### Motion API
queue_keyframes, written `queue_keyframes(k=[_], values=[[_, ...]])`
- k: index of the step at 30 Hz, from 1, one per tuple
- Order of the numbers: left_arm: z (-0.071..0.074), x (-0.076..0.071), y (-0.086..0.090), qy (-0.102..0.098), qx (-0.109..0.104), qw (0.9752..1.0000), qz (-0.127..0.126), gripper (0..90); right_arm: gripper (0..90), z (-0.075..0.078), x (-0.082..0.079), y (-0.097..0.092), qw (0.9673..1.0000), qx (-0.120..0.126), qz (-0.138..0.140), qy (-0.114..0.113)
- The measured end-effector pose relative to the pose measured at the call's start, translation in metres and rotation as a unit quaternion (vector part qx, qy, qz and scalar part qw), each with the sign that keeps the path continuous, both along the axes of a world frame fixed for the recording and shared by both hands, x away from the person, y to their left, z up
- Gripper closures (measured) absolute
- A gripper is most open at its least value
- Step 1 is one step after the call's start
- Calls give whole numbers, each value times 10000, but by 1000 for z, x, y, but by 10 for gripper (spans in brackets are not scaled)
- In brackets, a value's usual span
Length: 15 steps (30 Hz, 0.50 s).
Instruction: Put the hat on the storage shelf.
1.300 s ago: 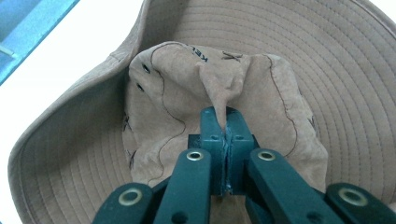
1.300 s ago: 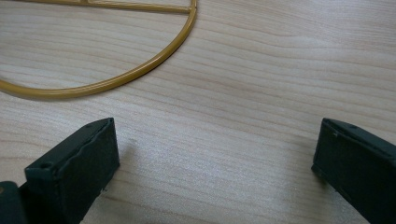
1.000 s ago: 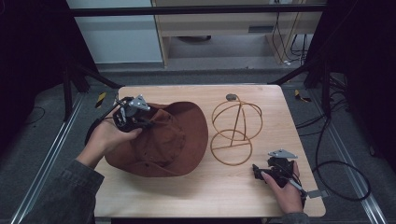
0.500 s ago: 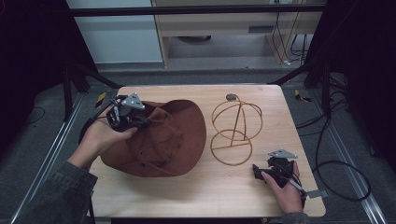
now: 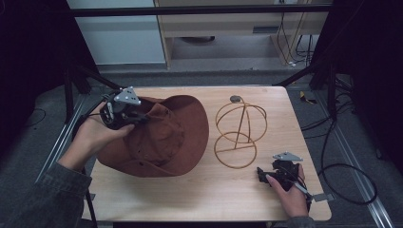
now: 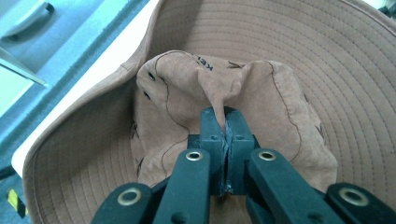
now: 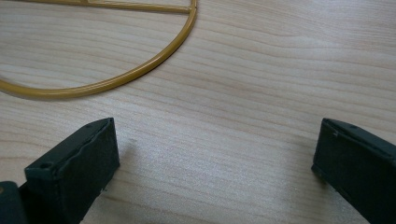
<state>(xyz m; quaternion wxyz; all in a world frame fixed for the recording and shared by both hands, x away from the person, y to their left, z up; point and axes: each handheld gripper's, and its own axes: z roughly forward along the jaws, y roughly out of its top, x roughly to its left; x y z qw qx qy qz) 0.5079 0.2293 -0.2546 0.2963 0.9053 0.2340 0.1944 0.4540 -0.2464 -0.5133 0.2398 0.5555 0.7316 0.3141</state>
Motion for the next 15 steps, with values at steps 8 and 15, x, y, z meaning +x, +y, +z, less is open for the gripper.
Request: queue_keyframes(k=[8, 15], values=[[25, -4, -9, -287, 1, 9996, -1, 880, 4, 0, 0, 0, 10000, 14, -3, 7], [47, -8, -23, -392, 137, 9990, -163, 879, 4, 0, 0, 0, 10000, 9, -7, 21]])
